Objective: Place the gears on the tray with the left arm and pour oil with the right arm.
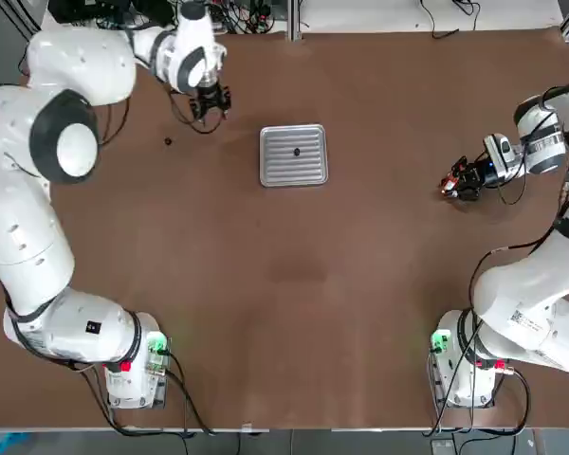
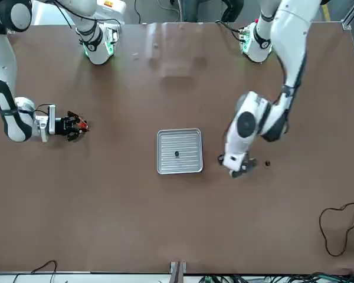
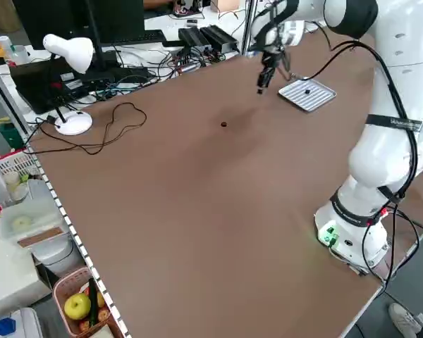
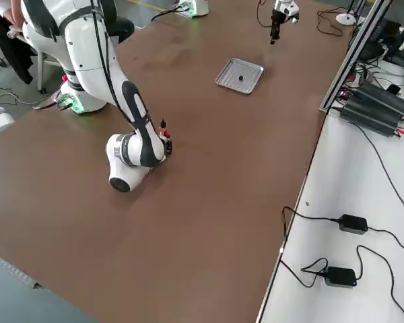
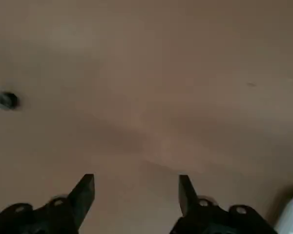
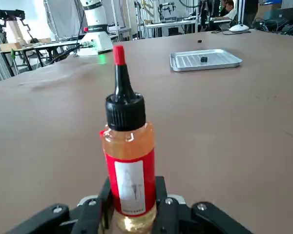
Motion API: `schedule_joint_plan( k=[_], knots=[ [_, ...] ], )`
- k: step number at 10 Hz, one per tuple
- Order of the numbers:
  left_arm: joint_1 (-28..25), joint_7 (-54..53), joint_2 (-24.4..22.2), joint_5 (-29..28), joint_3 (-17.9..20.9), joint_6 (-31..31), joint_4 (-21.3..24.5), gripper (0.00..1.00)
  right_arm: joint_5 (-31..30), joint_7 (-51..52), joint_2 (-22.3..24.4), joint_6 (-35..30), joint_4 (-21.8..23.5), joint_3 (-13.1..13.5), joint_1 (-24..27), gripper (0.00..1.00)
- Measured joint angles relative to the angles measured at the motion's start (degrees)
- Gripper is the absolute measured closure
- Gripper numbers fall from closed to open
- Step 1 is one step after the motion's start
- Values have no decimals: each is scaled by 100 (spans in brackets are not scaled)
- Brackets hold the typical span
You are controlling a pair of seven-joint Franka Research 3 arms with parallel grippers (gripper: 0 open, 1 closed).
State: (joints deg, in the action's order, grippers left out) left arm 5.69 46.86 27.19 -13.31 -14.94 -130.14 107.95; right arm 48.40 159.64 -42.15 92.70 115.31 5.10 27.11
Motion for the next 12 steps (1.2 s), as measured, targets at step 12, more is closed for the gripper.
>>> schedule_joint_plan(
  k=[12],
  knots=[
    [-2055,-3125,-366,-40,-125,-2480,1945,33,841,-830,693,-181,177,5,-843,64]
  ],
)
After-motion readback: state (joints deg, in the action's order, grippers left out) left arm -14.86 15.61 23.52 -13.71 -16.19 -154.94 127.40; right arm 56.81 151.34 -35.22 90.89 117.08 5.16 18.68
